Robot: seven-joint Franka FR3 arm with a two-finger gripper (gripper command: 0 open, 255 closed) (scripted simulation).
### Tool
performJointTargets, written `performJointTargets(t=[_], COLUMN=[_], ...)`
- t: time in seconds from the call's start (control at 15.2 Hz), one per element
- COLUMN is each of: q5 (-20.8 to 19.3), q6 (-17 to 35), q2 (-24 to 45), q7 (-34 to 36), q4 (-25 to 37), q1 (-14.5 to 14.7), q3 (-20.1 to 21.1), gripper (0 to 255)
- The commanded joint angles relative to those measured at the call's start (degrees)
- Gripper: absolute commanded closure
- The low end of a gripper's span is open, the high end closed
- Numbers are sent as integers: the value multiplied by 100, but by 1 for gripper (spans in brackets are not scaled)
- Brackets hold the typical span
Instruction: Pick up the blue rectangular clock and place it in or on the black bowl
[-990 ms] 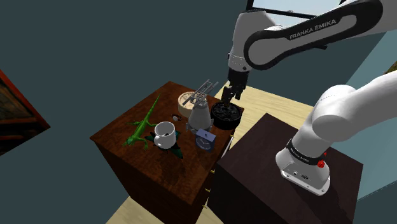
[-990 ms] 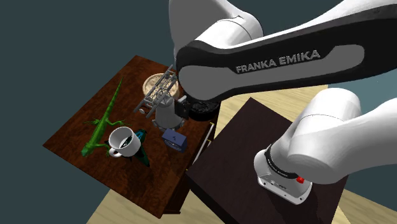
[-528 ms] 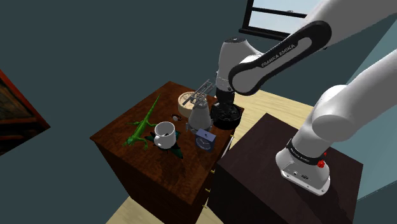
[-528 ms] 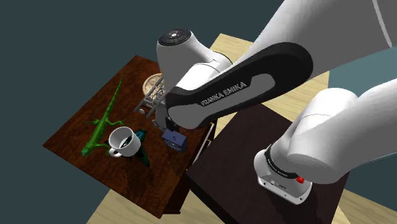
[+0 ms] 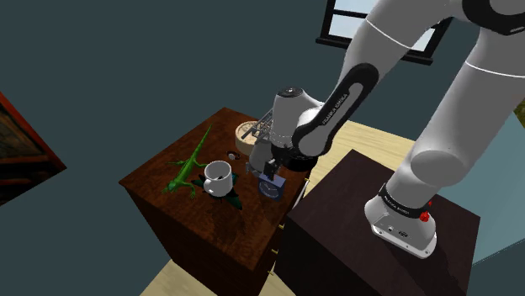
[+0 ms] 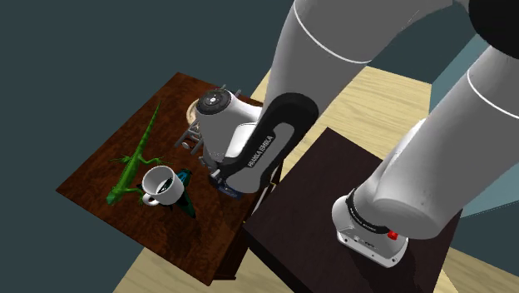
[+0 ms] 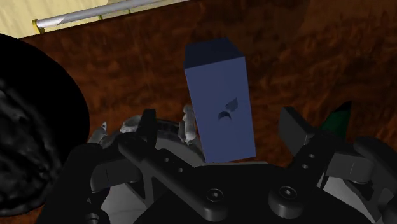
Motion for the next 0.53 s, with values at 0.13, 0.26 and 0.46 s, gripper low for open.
performJointTargets(t=[0.13,0.26,0.46], q5=[-1023,-1264,-1443], q6=[505,658,897], q2=[759,968,1268], q7=[829,1010,1153], q4=[217,265,341], q1=[269,393,747], q3=[-386,-565,-962], gripper=[0,0,0])
